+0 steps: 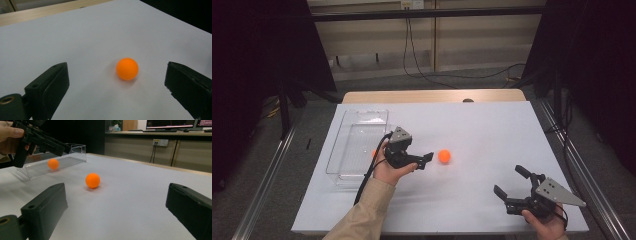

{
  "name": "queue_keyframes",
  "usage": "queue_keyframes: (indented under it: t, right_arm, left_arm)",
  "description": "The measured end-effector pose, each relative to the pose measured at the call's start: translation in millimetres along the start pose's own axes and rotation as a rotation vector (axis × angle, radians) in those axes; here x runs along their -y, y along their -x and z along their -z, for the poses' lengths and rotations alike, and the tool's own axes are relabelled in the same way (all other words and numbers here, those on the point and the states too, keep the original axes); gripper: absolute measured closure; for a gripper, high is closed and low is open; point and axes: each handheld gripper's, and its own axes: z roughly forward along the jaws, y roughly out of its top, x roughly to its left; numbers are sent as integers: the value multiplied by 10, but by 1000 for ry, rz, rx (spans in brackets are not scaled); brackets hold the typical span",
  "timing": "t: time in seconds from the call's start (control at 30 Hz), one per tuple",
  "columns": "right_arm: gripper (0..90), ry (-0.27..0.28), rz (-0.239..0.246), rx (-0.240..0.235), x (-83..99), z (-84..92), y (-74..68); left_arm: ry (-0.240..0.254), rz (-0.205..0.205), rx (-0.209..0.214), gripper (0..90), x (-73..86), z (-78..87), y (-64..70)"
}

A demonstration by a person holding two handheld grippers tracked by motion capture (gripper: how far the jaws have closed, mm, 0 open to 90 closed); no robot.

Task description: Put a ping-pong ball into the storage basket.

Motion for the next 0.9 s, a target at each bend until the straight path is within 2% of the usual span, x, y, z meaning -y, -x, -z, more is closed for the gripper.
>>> queue_keyframes:
  t: [0.47, 0.6, 0.8, 0.83, 0.9]
  right_arm:
    - [28, 0, -2, 0, 1, -1, 1]
    - [28, 1, -3, 1, 5, -3, 4]
    - [28, 1, -3, 1, 3, -1, 5]
    - [28, 1, -3, 1, 3, -2, 5]
    - [28, 1, -3, 1, 4, -2, 4]
  left_arm:
    - [-11, -20, -4, 56, 14, -60, 26]
    - [-8, -12, 0, 56, 18, -77, 39]
    - [-10, -27, -5, 56, 18, -93, 43]
    - [-11, -18, -1, 56, 22, -100, 53]
    - [-18, -32, -3, 56, 22, -108, 54]
